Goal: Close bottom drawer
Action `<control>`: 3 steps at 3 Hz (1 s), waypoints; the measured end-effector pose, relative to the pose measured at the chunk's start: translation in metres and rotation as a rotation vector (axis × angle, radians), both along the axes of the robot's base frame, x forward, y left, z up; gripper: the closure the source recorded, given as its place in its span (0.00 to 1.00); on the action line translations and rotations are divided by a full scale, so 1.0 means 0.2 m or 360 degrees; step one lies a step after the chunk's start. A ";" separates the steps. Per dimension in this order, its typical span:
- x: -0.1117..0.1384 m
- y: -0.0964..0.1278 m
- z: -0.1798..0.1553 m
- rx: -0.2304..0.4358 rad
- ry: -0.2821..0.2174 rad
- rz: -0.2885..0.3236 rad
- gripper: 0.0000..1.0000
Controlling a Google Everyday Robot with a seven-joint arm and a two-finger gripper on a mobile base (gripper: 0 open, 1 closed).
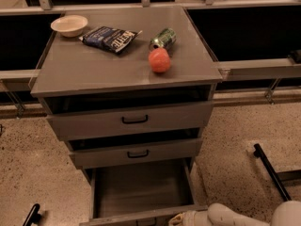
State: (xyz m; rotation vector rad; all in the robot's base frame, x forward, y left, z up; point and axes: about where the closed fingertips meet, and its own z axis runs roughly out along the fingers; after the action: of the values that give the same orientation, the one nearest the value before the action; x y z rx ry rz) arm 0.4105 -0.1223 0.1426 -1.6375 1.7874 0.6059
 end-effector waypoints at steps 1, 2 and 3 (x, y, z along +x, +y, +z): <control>0.07 0.04 -0.06 0.0001 -0.0139 -0.0032 1.00; 0.15 0.07 -0.08 0.0007 -0.0245 -0.0086 1.00; 0.26 0.08 -0.08 0.0037 -0.0308 -0.0157 1.00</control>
Offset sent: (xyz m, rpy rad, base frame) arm 0.0538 0.0156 -0.0188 0.0039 -0.2397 -0.0991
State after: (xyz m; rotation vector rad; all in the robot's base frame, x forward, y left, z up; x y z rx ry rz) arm 0.4618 -0.1055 0.1263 -1.5271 1.7020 0.4078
